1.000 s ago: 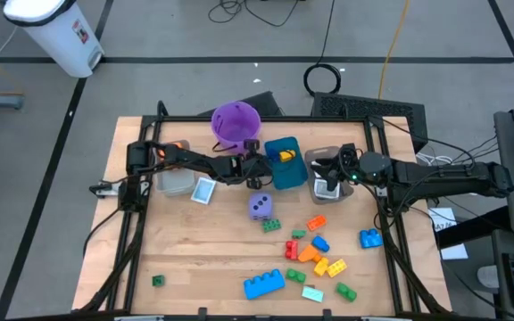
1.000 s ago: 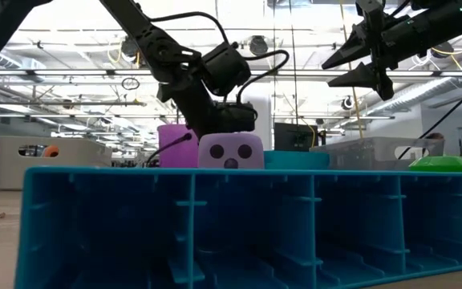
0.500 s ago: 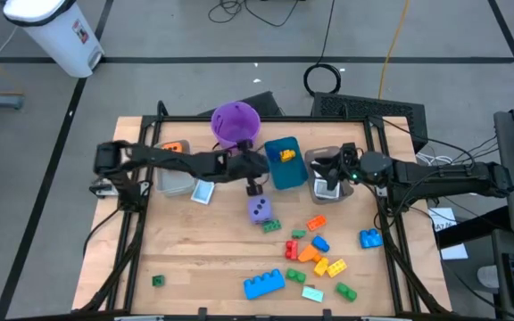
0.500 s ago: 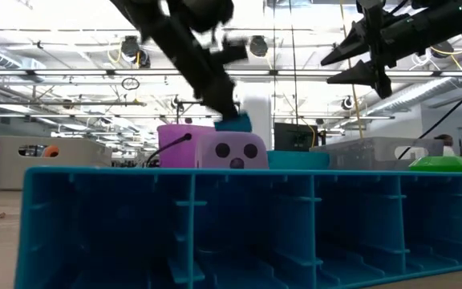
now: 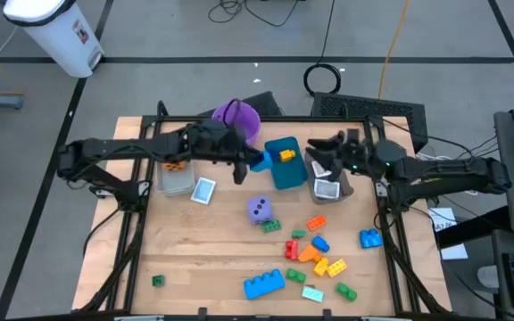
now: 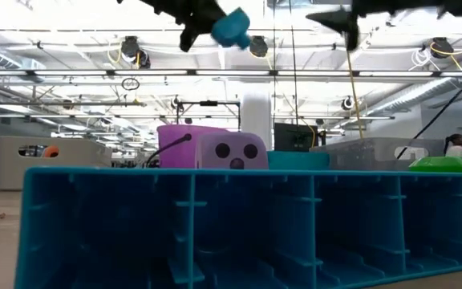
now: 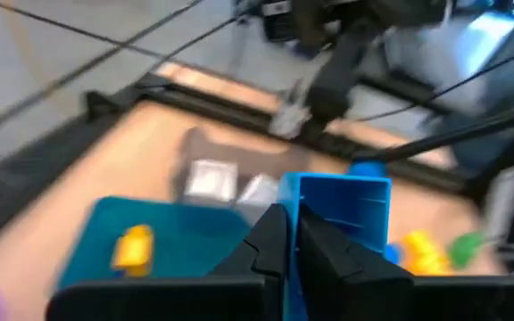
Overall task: Pick & Place Toys
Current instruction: Put the blue game piece into the blue bin
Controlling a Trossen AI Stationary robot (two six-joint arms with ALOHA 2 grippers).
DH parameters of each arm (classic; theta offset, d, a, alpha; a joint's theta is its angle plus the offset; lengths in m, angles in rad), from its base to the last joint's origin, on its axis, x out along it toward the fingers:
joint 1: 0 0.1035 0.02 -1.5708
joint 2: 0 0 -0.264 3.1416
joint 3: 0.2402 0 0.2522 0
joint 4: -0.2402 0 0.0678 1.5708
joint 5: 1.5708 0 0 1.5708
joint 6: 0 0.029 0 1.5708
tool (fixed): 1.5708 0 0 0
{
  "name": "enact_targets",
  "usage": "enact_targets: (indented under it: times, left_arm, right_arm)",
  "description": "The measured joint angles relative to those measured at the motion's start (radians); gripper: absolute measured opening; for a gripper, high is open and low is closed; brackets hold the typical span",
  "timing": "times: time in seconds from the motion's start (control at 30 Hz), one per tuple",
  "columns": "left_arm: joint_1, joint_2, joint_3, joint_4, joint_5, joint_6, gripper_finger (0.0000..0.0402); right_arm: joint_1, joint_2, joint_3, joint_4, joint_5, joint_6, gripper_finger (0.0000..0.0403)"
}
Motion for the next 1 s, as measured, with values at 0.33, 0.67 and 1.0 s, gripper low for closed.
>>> enact_targets:
  times: [0.33, 0.67, 1.0]
  left_arm:
    - [0.011, -0.002, 0.0, 0.247, 0.175, -0.134, 0.0018]
    - [0.011, -0.002, 0.0, 0.408, 0.223, -0.218, 0.002]
    - [0.011, -0.002, 0.0, 0.435, 0.211, -0.243, 0.002]
  right_arm:
    - [0.023, 0.269, 0.384, -0.099, -0.121, -0.257, 0.0187]
    - [-0.13, 0.287, 0.475, -0.122, -0.186, -0.107, 0.0192]
    - [-0.173, 0.344, 0.476, -0.115, -0.391, -0.011, 0.0271]
